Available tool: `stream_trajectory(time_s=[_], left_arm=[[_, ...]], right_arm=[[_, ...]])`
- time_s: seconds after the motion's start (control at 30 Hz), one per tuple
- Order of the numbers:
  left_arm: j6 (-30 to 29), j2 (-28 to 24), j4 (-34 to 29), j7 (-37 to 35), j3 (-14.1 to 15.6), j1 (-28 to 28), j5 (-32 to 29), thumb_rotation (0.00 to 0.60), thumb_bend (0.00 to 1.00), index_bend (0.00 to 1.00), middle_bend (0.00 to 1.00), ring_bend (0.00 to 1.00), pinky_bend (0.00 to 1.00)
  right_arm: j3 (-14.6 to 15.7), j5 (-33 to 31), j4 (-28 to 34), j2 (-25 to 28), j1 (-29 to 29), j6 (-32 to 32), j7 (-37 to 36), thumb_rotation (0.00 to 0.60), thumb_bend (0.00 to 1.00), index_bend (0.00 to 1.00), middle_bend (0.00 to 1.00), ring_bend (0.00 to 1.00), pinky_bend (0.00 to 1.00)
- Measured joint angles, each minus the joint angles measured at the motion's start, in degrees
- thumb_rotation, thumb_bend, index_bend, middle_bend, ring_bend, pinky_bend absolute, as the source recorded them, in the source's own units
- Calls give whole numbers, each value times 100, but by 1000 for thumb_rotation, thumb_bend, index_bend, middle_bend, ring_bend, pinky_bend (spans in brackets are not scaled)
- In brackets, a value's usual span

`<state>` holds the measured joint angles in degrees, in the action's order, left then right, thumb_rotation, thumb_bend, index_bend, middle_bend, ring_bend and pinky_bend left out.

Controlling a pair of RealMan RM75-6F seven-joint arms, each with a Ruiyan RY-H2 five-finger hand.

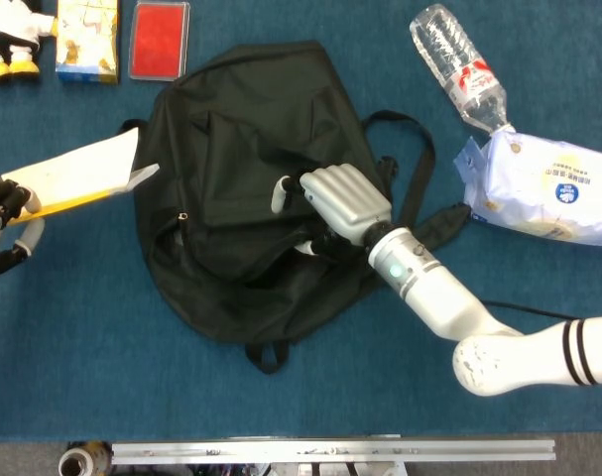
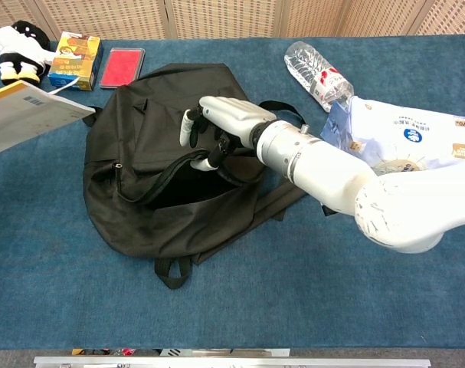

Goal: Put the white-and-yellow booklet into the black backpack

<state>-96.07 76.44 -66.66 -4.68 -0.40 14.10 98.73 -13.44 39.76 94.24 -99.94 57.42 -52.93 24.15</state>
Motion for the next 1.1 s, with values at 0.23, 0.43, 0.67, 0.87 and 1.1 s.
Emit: stream_trajectory(time_s=[0.23,0.43,0.67,0.87,1.1], left_arm=[[53,-22,-9,-8,-27,10,-35,600,353,795,623,476,562],[26,-38,5,-61,-49,20,-18,600,352,796,623,476,562],[-51,-41,83,-151,-60,33,45,600,352,795,625,476,562],[-218,-84,97,-252,-54,35,166,600,352,797,626,476,562],[-348,-164,115,-442,-19,54,320,600,352,798,627,476,563]], right_arm=[[-32,56,-389,-371,145,-5,64,600,715,716,632,556,759],[-215,-121,-885,-635,317,-96,261,600,877,840,735,697,923],[-618,-611,-1145,-801,336,-413,300,600,921,846,741,723,956],[-1234,-1157,-1172,-1015,311,-880,175,600,952,846,741,736,971],[-1894,-1466,-1262,-1379,372,-1490,-2,600,952,847,740,738,972]])
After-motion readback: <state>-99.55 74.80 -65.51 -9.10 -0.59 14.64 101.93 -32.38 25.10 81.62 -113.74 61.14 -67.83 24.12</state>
